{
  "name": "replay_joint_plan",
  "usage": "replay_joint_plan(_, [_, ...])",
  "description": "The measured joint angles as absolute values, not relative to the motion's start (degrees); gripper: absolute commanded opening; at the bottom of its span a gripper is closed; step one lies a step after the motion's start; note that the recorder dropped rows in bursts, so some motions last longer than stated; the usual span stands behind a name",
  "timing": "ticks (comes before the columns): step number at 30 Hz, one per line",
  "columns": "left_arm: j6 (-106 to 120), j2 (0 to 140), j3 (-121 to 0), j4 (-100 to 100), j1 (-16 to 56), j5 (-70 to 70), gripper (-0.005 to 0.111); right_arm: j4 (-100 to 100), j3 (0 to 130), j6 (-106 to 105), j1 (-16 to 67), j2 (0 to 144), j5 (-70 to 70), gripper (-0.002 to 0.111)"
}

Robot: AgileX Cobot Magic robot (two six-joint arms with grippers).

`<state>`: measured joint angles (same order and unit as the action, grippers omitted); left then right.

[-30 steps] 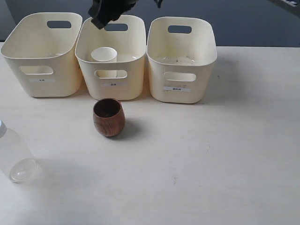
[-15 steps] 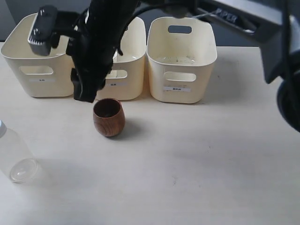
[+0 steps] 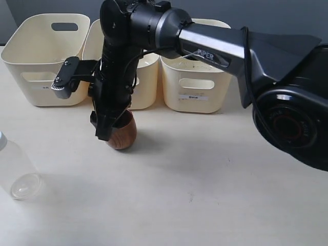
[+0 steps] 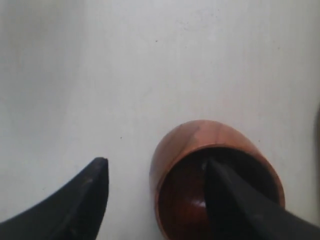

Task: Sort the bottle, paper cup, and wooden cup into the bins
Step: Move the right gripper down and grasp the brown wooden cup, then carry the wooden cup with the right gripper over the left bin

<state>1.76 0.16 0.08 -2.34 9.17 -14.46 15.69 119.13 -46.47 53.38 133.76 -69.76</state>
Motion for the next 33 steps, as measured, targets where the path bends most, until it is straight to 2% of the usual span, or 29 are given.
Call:
replay_joint_plan(8, [1.8, 0.2, 0.1, -2.3, 9.2, -14.5, 0.0, 13.5, 119.1, -41.8, 53.4, 134.0, -69.8, 0.056])
replay_joint_plan(10, [1.8, 0.2, 0.1, -2.3, 9.2, -14.5, 0.0, 13.1, 119.1, -40.8, 53.4, 135.0, -69.8, 0.052])
replay_joint_plan(12, [1.8, 0.2, 0.1, -2.3, 9.2, -14.5, 0.0, 13.1, 119.1, -40.6, 53.4, 135.9, -69.8, 0.041])
replay_joint_plan(15, [1.8, 0.2, 0.1, -2.3, 9.2, -14.5, 0.0, 11.6, 119.1, -40.5, 53.4, 137.5, -69.8, 0.006])
replay_joint_plan(16, [1.8, 0.2, 0.1, -2.3, 9.2, -14.5, 0.0, 11.2, 119.1, -40.5, 53.4, 137.8, -69.9, 0.0])
replay_joint_plan(21, [1.8, 0.2, 0.1, -2.3, 9.2, -14.5, 0.0, 9.6, 119.0, -40.9, 53.4, 137.0, -70.1, 0.0])
replay_joint_plan(28, [1.8, 0.2, 0.1, -2.3, 9.2, -14.5, 0.0, 9.5, 120.9, -43.3, 55.2, 128.7, -69.5, 0.0])
replay_joint_plan(33, [1.8, 0.2, 0.1, -2.3, 9.2, -14.5, 0.0, 9.7, 129.8, -47.0, 55.5, 127.2, -55.8, -0.001])
